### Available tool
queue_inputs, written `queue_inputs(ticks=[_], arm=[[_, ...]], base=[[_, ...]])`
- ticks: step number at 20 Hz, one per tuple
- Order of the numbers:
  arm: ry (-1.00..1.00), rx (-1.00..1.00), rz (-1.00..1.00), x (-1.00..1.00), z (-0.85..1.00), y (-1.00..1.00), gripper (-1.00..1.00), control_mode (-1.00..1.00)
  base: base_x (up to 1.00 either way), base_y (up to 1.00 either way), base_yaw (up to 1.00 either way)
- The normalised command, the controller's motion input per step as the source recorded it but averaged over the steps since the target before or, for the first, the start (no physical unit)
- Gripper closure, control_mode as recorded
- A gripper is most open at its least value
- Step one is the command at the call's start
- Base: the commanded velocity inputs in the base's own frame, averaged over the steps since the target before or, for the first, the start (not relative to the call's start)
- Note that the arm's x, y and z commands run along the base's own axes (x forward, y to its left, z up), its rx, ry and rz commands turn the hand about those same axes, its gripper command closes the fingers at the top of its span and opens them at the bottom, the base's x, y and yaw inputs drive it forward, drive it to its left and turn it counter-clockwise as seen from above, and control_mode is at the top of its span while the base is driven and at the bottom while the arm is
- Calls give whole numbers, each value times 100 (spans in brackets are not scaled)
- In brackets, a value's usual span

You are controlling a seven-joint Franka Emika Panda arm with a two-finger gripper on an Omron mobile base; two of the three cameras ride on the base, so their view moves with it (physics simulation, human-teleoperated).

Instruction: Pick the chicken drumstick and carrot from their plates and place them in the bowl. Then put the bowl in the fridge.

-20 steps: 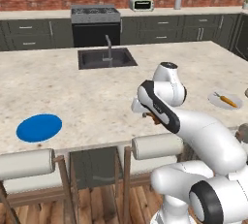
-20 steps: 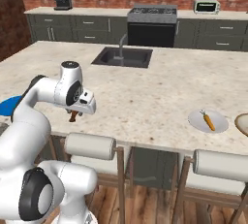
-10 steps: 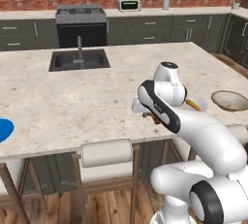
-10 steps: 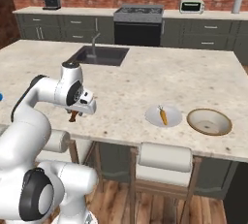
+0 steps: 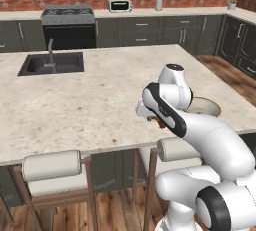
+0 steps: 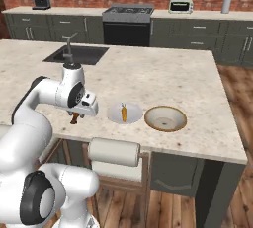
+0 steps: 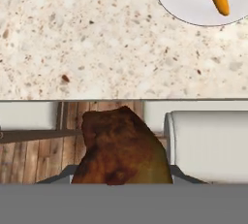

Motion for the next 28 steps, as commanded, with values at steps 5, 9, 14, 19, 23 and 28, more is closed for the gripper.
queue_inputs(ticks=[5,9,14,19,23,28], arm=[[0,0,0,0,0,0,100,100],[0,0,0,0,0,0,100,100],[0,0,0,0,0,0,100,100],[0,0,0,0,0,0,100,100],[0,0,0,0,0,0,100,100],[0,0,0,0,0,0,100,100]], base=[[1,-76,0],[6,-71,0],[28,-53,0],[15,-16,0],[0,0,0],[0,0,0]])
